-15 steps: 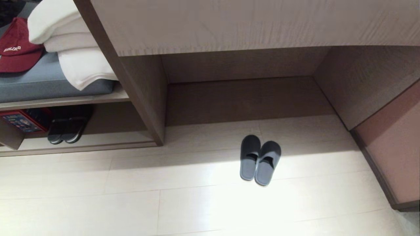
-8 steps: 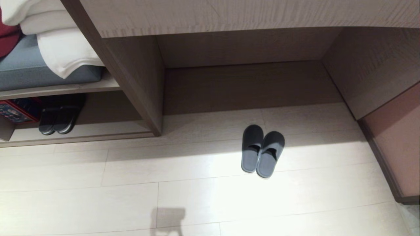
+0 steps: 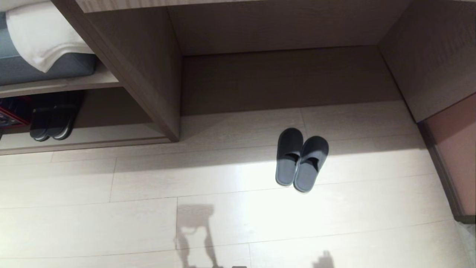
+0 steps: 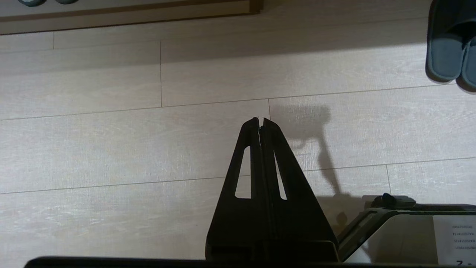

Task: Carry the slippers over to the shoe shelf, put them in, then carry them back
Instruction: Pick up the slippers on the floor

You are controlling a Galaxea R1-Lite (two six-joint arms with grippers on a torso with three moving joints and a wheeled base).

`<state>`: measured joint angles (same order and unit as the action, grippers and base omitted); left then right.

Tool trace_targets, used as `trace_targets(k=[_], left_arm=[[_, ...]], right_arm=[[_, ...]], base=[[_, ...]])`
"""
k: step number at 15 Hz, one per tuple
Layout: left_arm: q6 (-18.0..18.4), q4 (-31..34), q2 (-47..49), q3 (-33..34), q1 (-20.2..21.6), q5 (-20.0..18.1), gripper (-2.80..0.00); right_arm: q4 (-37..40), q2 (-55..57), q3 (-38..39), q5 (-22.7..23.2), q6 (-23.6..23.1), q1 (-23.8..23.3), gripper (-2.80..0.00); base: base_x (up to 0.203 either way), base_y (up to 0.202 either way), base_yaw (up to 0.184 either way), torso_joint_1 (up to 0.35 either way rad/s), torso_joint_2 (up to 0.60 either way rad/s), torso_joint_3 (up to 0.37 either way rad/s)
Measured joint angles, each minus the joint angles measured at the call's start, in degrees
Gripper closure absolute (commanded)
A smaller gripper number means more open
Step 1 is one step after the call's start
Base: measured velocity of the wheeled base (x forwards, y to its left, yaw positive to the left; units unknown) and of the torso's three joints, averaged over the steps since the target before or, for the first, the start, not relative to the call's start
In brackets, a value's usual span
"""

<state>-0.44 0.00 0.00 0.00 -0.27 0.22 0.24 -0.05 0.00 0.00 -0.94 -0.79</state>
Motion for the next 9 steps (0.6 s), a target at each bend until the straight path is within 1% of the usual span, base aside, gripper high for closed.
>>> trace_targets(k=[9], left_arm=[[0.02, 0.00, 0.00, 0.00, 0.00, 0.02, 0.00]], right_arm=[[0.02, 0.00, 0.00, -0.01, -0.01, 0.00, 0.00]], base=[[0.000, 0.000, 0.000, 0.003, 0.00, -0.197]])
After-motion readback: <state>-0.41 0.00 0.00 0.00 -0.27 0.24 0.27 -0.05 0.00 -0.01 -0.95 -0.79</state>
